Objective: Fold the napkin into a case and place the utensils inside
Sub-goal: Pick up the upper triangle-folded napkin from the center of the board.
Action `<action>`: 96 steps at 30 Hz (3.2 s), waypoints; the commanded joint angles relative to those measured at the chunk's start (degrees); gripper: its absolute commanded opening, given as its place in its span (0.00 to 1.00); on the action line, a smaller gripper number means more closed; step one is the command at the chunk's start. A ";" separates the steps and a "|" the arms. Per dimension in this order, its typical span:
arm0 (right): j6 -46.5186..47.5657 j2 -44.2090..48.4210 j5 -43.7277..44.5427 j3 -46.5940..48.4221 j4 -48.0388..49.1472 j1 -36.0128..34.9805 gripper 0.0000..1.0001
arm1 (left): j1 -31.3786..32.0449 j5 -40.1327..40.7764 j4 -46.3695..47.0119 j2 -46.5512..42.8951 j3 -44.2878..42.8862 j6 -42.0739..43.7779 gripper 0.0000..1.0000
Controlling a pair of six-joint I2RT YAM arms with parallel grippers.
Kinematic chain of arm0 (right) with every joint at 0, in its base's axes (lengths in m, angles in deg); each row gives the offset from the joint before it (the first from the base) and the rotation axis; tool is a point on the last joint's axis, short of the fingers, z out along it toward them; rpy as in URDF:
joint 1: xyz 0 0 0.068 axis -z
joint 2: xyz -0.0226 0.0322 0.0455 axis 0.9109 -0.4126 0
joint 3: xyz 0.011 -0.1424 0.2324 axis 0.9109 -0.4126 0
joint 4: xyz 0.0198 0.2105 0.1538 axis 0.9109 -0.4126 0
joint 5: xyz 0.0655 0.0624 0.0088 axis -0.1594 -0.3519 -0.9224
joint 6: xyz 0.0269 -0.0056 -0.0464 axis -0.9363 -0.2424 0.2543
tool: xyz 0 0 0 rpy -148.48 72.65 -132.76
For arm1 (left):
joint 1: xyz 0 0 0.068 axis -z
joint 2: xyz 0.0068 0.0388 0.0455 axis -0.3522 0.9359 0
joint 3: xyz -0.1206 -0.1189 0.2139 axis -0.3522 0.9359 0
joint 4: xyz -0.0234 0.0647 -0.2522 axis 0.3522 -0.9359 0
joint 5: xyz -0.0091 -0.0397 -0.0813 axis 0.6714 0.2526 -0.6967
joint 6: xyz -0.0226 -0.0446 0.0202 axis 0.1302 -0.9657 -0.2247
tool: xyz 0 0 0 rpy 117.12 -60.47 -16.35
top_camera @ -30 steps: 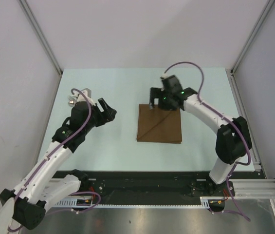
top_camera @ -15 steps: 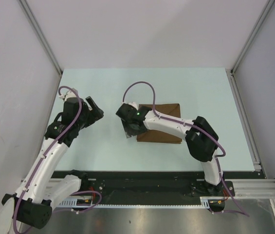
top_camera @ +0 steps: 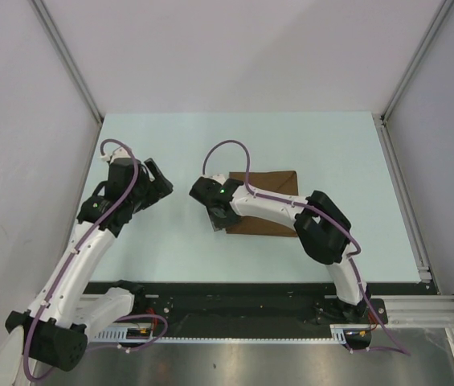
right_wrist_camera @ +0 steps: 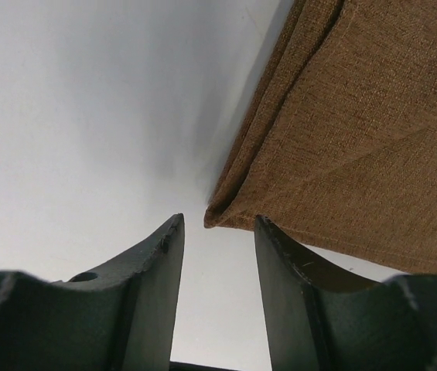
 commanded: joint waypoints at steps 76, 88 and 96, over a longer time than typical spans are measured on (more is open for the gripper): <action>8.12 26.25 -32.62 -32.99 31.77 16.65 0.00 | 4.71 -34.39 31.19 69.10 -24.46 -21.56 0.52; 8.21 27.74 -32.71 -32.29 30.54 11.74 0.00 | 1.29 -34.04 31.36 59.20 -20.17 -17.70 0.00; 7.60 22.13 -32.97 -21.50 29.48 1.80 0.00 | -6.43 -35.36 31.11 42.57 -7.08 -17.17 0.00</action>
